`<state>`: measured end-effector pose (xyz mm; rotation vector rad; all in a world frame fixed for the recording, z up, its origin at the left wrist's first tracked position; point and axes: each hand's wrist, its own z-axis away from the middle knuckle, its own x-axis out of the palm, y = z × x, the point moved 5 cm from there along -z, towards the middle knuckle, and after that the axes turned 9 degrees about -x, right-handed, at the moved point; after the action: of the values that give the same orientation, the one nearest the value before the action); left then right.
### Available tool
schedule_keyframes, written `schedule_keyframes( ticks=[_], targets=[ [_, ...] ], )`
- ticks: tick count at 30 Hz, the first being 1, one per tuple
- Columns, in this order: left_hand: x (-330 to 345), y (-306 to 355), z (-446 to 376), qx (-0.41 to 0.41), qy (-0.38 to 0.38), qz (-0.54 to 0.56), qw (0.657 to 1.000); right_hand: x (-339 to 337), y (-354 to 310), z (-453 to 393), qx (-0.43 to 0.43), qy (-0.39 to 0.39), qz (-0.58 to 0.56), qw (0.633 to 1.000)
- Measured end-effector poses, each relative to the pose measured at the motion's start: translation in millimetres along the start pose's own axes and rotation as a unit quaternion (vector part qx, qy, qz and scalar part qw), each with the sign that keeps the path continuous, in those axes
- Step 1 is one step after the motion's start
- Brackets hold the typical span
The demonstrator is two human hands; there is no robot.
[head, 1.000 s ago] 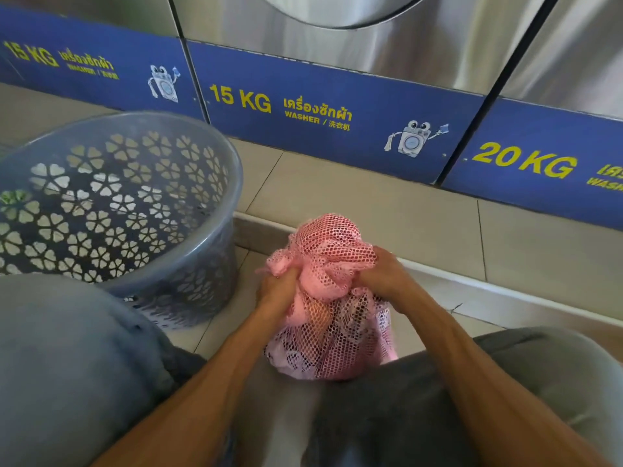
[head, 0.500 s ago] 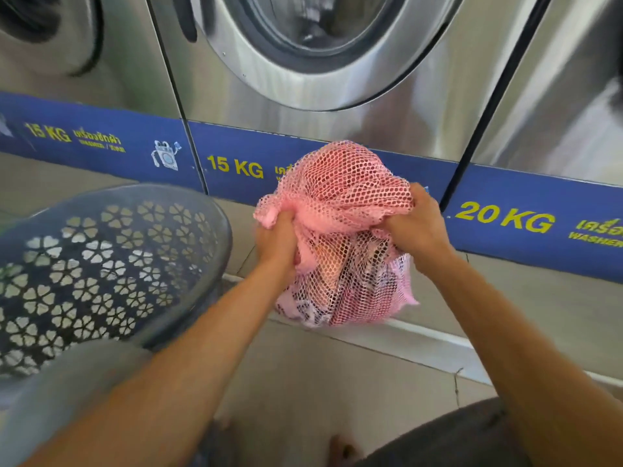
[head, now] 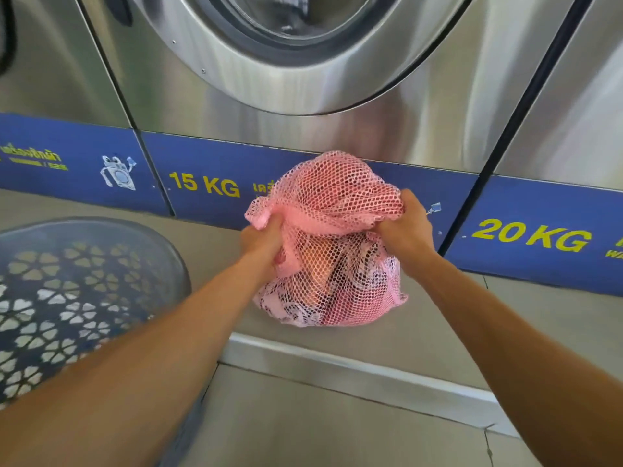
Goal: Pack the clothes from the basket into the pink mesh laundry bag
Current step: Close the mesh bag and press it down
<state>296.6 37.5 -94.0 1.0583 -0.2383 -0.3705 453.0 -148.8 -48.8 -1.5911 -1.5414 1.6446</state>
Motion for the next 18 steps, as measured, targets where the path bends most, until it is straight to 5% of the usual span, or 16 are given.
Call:
schedule_keyframes(
  ticks=[18],
  targets=[
    [18, -37, -113, 0.033, 0.127, -0.218, 0.967, 68, 98, -33, 0.088, -0.063, 0.078, 0.991]
  ],
)
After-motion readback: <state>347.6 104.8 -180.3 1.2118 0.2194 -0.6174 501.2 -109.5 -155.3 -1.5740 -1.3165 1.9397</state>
